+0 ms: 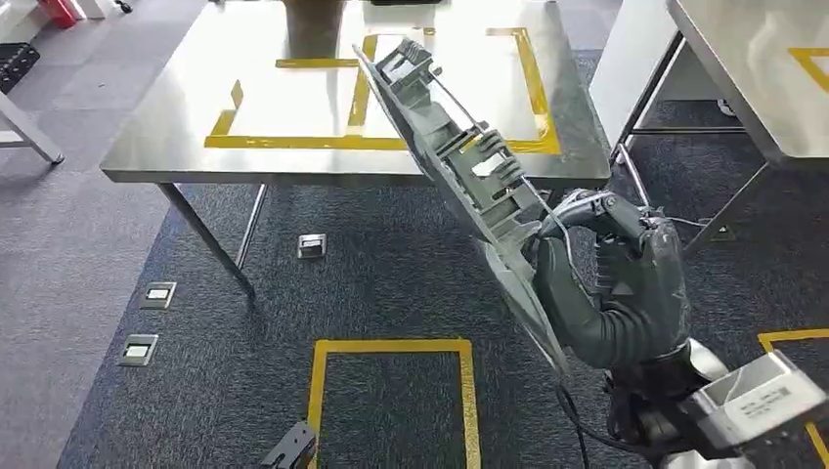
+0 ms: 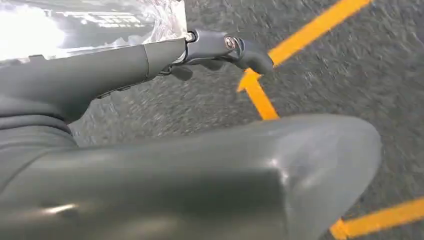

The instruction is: Take the parts from the cabinet and place them on the table.

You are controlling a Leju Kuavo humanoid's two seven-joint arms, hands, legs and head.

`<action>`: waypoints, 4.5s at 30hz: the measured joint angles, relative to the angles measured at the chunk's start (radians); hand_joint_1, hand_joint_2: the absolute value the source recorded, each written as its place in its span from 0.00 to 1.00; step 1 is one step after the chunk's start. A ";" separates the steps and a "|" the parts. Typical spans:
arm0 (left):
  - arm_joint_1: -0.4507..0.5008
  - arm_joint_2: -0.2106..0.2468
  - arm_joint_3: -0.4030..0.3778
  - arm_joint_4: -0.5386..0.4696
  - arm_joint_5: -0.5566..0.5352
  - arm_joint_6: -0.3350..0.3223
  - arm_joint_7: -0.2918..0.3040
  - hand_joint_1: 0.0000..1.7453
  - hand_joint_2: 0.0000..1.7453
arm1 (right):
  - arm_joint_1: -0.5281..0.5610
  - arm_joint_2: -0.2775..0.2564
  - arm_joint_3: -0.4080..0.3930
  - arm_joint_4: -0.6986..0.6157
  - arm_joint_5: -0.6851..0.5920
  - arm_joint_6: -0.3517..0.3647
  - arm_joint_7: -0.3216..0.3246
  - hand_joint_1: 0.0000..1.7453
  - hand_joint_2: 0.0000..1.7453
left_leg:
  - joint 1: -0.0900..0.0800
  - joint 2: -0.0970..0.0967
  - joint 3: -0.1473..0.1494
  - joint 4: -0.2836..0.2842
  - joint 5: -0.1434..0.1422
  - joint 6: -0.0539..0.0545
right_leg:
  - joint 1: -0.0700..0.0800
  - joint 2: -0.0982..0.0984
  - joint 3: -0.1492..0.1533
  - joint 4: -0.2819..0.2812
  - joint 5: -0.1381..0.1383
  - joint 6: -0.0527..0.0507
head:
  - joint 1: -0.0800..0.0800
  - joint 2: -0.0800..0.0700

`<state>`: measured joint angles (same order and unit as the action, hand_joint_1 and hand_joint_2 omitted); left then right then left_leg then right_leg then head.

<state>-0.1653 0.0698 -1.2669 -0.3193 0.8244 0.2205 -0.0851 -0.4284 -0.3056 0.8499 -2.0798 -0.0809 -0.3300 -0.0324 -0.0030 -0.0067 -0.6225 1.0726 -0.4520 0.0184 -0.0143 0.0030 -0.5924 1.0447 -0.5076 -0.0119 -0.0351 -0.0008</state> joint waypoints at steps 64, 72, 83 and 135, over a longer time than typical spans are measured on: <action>0.010 0.003 0.002 0.002 -0.008 -0.003 -0.007 0.00 1.00 | -0.091 0.010 0.076 0.015 -0.018 0.005 0.003 1.00 1.00 | 0.029 -0.008 0.029 -0.034 -0.030 -0.019 | -0.006 0.000 -0.021 0.001 0.016 0.024 | 0.018 0.000; 0.009 0.004 0.002 0.002 -0.008 -0.003 -0.008 0.00 1.00 | -0.101 0.010 0.078 0.018 -0.018 0.007 0.004 1.00 1.00 | 0.007 -0.012 0.044 -0.033 -0.044 0.007 | 0.005 0.000 -0.128 0.146 0.034 -0.003 | 0.039 0.000; 0.006 0.000 0.005 0.003 -0.008 -0.003 -0.006 0.00 1.00 | -0.116 0.017 0.081 0.023 -0.026 0.011 -0.003 1.00 1.00 | 0.015 -0.008 -0.048 0.176 -0.161 -0.042 | 0.013 -0.005 -0.025 -0.037 0.061 -0.037 | 0.028 0.000; 0.008 0.006 0.024 0.005 -0.018 -0.005 -0.004 0.00 1.00 | -0.117 0.023 0.095 0.035 -0.045 0.010 -0.017 1.00 1.00 | 0.019 -0.011 0.048 -0.038 -0.049 0.000 | 0.012 0.001 -0.076 0.029 0.083 -0.006 | 0.041 0.000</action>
<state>-0.1575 0.0756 -1.2425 -0.3143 0.8061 0.2159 -0.0889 -0.5450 -0.2827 0.9445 -2.0443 -0.1255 -0.3197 -0.0496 0.0162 -0.0179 -0.5748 1.0347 -0.5009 0.0188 -0.0018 0.0041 -0.6688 1.0736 -0.4244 -0.0183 0.0061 -0.0008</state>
